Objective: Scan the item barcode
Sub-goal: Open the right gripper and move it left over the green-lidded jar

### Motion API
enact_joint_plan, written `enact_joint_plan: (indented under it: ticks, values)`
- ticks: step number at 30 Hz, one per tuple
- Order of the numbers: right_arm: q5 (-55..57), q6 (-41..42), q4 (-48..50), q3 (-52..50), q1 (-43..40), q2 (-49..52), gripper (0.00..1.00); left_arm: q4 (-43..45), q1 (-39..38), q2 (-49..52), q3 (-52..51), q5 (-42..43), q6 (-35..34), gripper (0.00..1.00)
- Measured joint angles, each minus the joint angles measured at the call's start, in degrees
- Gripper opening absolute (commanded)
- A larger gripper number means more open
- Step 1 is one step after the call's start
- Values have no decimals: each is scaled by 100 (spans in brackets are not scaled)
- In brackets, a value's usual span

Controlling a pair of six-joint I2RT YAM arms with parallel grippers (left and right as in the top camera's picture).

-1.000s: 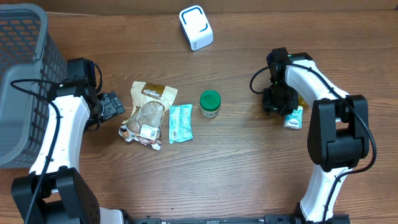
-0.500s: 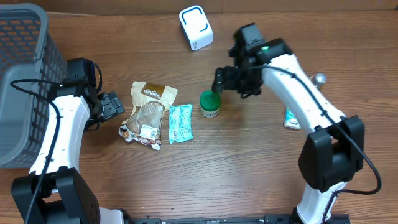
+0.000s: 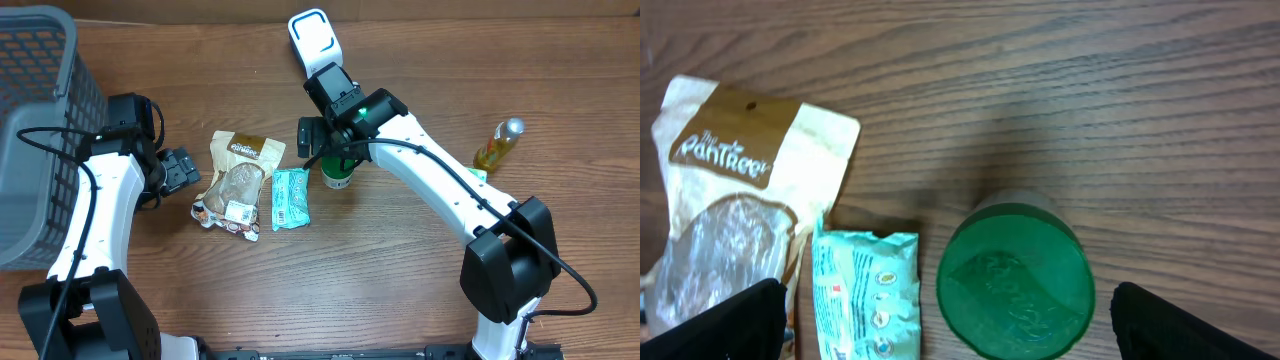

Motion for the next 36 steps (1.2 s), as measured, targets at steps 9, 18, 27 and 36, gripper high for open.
enact_joint_plan:
  ticks: [9,18,27,36]
  values:
    - [201,284,-39,0,-4,83,100,0,0,0,0,0,0,100]
    - [216,337,-317,0,-4,682,84,0,0,0,0,0,0,99]
    - [225,387,-575,0,-4,691,79,0,0,0,0,0,0,100]
    - [229,380,-251,0,-7,691,88,0,0,0,0,0,0,100]
